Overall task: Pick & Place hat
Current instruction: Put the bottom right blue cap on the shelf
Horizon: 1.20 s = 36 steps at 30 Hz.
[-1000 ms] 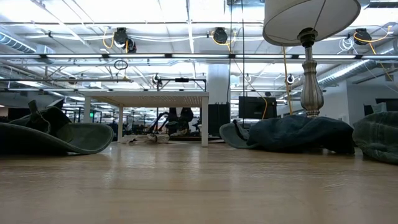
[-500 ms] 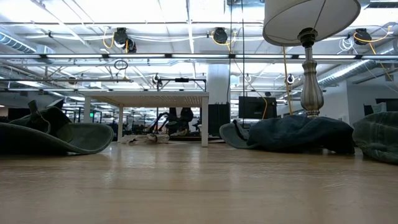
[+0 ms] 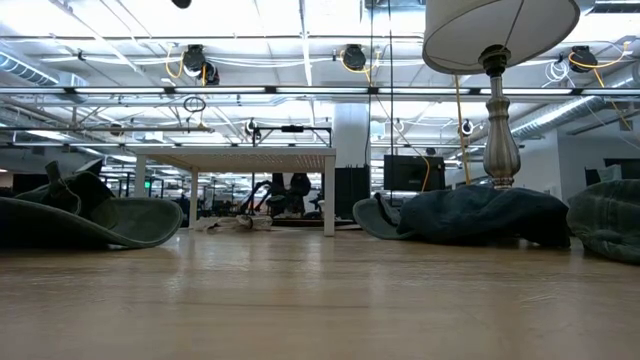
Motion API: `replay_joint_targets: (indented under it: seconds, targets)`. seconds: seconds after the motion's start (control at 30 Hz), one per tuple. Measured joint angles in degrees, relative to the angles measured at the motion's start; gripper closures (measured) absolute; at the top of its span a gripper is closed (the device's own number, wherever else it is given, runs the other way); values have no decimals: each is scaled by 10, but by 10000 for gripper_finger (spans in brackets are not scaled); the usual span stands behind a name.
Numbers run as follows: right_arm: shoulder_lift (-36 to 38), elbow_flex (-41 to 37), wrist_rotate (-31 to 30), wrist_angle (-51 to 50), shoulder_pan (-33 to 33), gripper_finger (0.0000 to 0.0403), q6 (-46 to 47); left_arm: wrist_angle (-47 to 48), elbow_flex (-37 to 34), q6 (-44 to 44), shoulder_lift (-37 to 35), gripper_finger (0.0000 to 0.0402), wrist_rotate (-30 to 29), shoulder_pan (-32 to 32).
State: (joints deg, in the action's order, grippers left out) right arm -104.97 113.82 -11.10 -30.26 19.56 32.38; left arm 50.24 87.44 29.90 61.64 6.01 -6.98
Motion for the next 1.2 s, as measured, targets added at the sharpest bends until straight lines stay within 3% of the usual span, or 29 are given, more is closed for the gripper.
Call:
replay_joint_targets:
  seconds: [0.2,0.5,0.9,1.2]
  targets:
    - [0,0,38,-3,-1,399,2,-23,0,27,26,116,6,-3]
    - [0,0,100,-36,-1,399,6,-26,0,29,63,117,75,-3]
    - [0,0,128,-51,-1,399,12,-38,0,15,97,117,85,-3]
    - [0,-1,96,-35,-1,399,12,-16,0,-36,100,117,110,-3]
